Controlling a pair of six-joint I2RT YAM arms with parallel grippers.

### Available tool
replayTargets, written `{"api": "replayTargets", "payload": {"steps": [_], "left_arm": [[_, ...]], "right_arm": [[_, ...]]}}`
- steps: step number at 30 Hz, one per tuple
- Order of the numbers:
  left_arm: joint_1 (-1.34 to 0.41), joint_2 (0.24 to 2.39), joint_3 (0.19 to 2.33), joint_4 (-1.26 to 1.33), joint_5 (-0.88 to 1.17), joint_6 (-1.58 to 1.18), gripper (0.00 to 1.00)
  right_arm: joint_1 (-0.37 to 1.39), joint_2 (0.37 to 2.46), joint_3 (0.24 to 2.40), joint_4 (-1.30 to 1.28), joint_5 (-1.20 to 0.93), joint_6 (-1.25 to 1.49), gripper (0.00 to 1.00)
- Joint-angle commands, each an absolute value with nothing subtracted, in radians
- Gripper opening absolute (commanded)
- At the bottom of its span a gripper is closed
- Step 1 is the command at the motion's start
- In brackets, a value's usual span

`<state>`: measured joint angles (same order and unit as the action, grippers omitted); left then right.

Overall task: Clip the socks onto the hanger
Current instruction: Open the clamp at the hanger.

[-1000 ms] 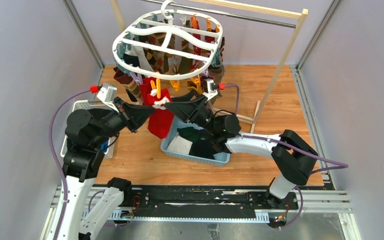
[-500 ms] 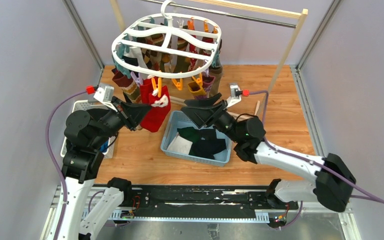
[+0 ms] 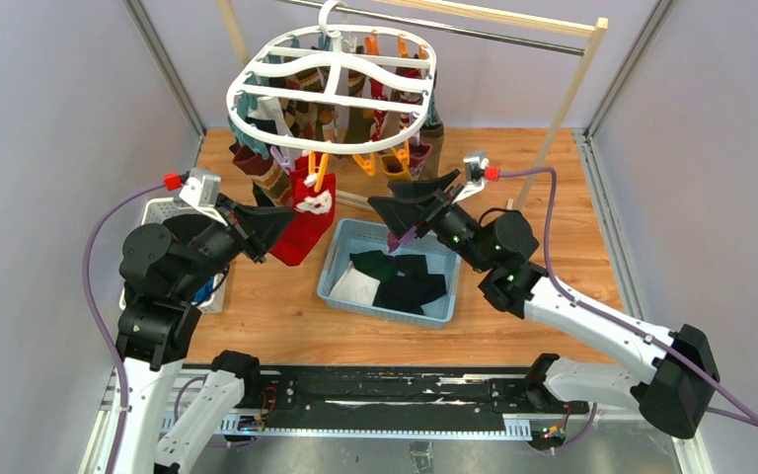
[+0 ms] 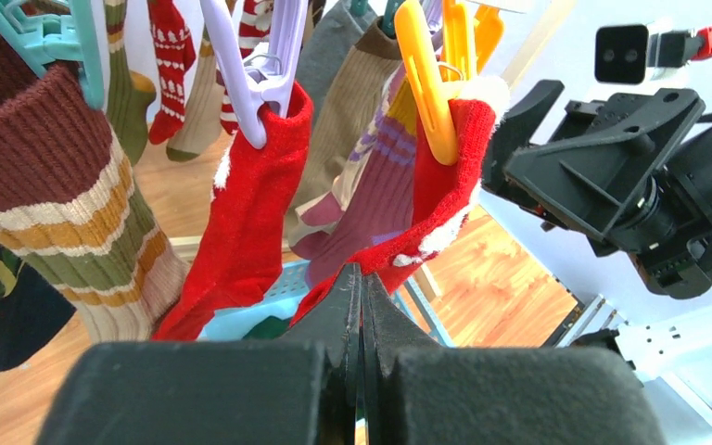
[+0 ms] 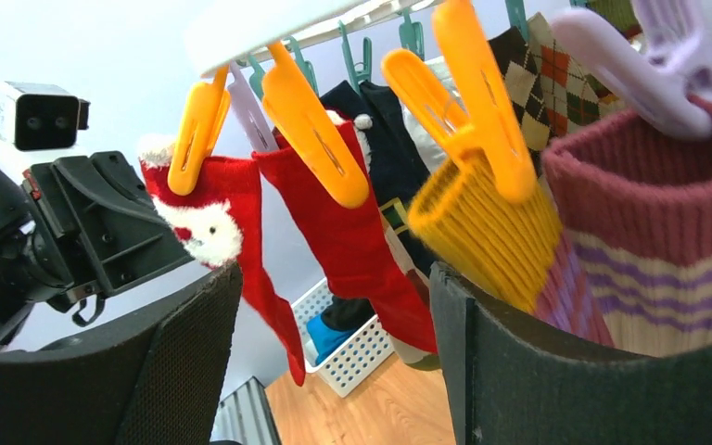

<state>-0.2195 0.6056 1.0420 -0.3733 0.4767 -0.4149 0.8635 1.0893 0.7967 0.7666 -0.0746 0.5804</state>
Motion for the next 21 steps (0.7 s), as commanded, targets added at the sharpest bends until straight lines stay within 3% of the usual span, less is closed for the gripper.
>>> {"api": "replayTargets", "payload": {"steps": [1, 14, 21], "left_arm": [[-0.225, 0.598, 1.074, -0.386, 0.473, -0.395, 0.0], [-0.225, 0.592, 1.092, -0.395, 0.483, -0.397, 0.0], [-0.225, 0.586, 1.092, -0.403, 0.48, -0.388, 0.0]], "right_arm": [[0.824, 1.141, 0.896, 0.731, -0.124, 0.519, 0.73], [0.75, 1.215, 0.968, 0.743, -0.19, 0.524, 0.77], [0.745, 1.259, 0.995, 0.839, -0.254, 0.571, 0.7]]}}
